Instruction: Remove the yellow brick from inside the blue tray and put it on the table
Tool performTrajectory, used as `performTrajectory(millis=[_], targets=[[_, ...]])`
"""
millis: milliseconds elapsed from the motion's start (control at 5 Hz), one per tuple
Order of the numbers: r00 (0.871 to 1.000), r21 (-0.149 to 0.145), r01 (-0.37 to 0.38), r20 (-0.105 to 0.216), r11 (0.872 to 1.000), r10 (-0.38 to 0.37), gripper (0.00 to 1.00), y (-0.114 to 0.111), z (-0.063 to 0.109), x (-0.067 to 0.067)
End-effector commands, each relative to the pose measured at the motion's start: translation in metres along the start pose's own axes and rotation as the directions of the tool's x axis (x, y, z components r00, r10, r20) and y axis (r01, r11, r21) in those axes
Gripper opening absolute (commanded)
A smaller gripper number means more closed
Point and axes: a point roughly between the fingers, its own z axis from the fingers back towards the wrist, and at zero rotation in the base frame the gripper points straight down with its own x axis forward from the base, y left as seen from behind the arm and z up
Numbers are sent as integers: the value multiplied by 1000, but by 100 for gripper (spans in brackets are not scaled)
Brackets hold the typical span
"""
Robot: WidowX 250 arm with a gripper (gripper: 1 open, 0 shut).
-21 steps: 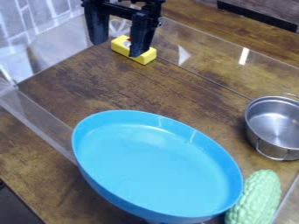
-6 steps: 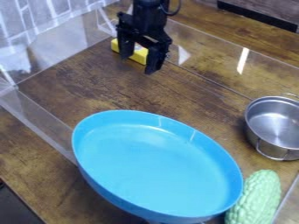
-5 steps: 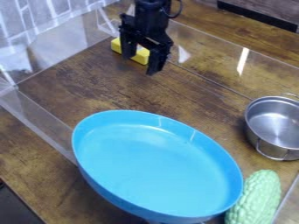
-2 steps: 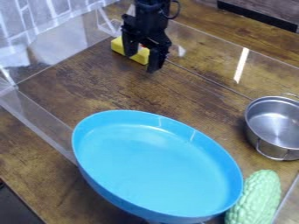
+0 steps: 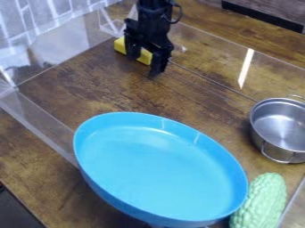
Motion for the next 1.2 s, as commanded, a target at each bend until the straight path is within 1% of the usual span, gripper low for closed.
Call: performTrajectory(millis=[0,400,600,1000], targets=[[993,37,-28,113,999,24,100,13,42,20],[988,49,-33,152,998,25,100,14,53,29],[985,52,-33,170,998,23,100,15,55,34],[981,54,-36,193,998,25,100,15,57,40]])
